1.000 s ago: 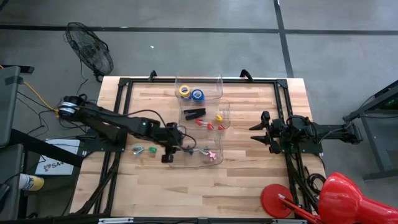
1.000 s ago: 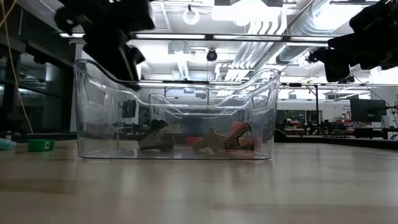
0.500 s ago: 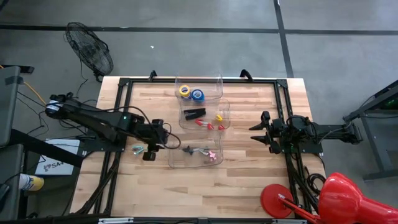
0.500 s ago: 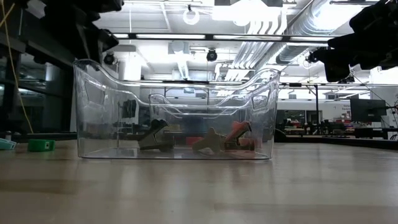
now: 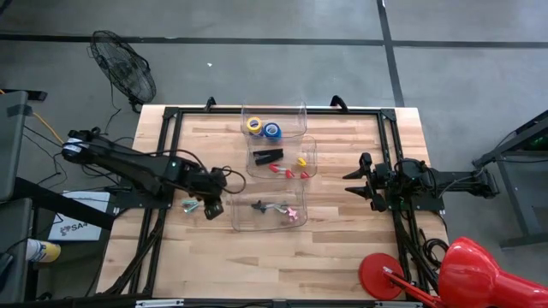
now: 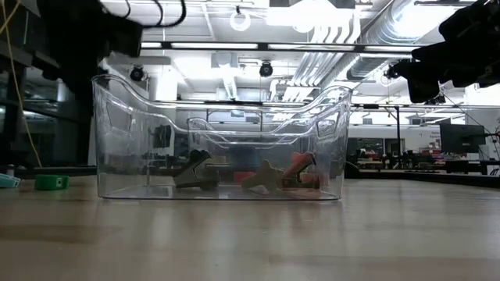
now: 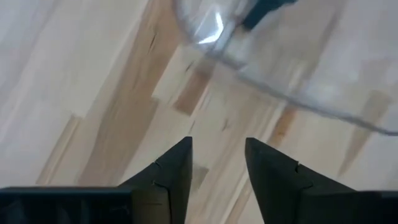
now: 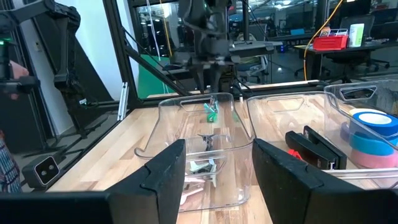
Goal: Pick and place Stapler, Stapler remover, tape
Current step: Put the green stapler into the middle transparent bin
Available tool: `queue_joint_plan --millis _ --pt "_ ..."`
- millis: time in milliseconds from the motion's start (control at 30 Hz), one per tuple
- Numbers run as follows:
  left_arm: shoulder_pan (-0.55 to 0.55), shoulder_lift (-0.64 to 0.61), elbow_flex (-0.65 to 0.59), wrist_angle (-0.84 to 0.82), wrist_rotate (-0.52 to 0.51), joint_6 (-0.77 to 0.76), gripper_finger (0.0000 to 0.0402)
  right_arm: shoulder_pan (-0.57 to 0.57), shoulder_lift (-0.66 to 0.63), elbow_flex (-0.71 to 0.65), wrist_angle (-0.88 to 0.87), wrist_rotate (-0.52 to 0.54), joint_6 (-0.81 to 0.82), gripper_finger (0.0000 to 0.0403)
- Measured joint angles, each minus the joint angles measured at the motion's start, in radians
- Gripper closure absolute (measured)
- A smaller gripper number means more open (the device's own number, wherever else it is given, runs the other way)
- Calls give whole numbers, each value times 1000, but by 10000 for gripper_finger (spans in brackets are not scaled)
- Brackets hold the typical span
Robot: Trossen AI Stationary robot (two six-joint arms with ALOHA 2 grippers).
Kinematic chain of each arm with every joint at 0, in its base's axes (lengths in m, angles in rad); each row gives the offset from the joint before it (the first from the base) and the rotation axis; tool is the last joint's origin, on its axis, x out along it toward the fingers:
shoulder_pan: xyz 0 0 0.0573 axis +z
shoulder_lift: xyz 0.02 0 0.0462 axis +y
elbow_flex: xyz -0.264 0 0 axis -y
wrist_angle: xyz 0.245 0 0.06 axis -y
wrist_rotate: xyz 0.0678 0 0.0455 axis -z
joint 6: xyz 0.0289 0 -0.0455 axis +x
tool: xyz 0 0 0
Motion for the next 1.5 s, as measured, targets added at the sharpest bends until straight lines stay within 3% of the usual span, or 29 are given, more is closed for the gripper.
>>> queue_joint_plan --millis 233,400,567,800,933,1300,1500 --pt "0 0 -61 4 -1 -117 179 0 0 0 0 0 0 226" --pt "0 0 -90 5 -39 -328 128 0 0 0 0 0 0 226" --pt "0 0 -123 8 -54 -492 117 0 0 0 0 0 0 226" --pt "0 0 -201 87 -1 -515 117 0 0 0 -1 0 0 226" --pt "0 0 -221 112 22 -372 117 0 0 0 -1 0 0 226" --pt "0 0 -225 111 42 333 117 0 0 0 -1 0 0 226" --pt "0 0 -249 131 47 442 117 0 0 0 -1 0 0 226"
